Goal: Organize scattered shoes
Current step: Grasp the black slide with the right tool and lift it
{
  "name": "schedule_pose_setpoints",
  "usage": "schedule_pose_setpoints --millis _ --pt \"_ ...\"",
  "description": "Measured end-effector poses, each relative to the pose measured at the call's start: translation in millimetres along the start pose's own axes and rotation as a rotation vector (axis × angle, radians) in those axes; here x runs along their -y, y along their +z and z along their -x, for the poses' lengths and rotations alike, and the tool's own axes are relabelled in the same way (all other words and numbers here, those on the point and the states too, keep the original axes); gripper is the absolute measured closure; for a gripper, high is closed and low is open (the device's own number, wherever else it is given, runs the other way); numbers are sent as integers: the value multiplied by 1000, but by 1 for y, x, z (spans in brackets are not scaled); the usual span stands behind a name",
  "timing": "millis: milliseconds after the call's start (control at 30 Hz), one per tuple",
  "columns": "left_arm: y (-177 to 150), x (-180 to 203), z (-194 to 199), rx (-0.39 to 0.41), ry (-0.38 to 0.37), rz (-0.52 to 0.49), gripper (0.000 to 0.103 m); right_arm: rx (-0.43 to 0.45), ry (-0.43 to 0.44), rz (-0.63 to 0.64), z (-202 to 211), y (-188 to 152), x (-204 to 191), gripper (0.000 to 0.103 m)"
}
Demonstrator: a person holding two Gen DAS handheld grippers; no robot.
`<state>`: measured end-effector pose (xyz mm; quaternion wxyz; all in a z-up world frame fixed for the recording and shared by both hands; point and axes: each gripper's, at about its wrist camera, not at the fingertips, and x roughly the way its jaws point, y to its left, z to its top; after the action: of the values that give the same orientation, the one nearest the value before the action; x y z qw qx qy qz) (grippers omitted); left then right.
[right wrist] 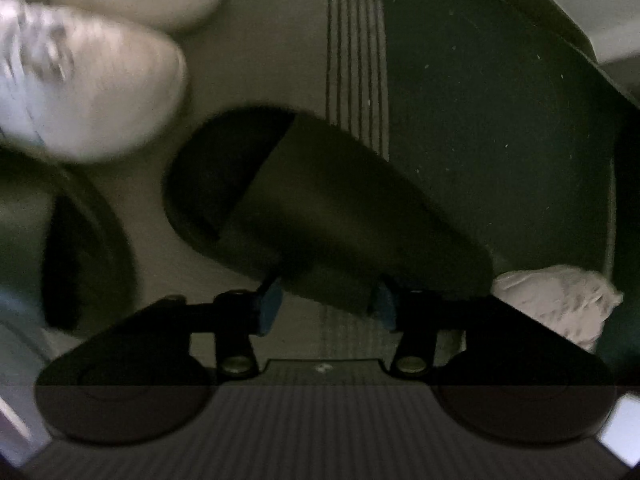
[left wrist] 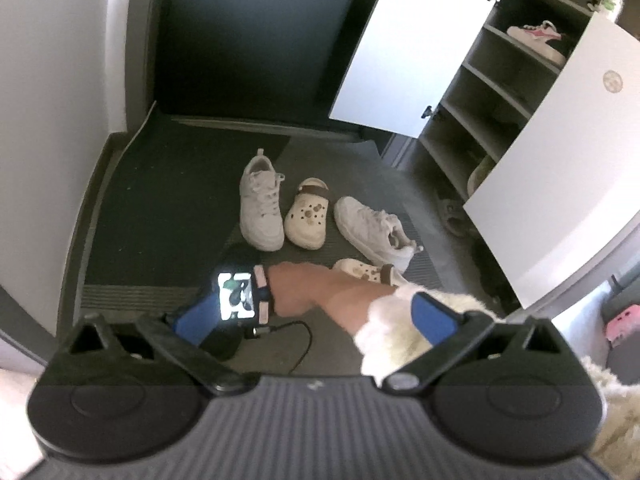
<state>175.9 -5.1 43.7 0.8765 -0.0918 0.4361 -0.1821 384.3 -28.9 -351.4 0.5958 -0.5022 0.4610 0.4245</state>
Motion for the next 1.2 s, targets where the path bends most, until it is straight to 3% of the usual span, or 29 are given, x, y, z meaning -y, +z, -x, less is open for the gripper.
schedule_pose_setpoints --millis 100,567,900,1033,1100,1200 --pt "1 -1 5 7 6 12 0 41 130 -132 17 -1 16 65" --pt "1 8 -3 -35 -9 -16 0 -76 569 -229 24 -21 24 63" --pt "-5 20 -11 -75 -53 -51 0 -91 308 -126 -5 -26 -24 62" --pt "-5 19 -14 -88 -60 -36 0 -89 243 -138 -13 -29 -32 52" --pt "-6 17 -17 -92 -45 -27 0 -57 236 -165 -10 -34 -32 53" --pt "-8 17 -21 -111 -38 -15 0 13 225 -235 1 -43 -29 64"
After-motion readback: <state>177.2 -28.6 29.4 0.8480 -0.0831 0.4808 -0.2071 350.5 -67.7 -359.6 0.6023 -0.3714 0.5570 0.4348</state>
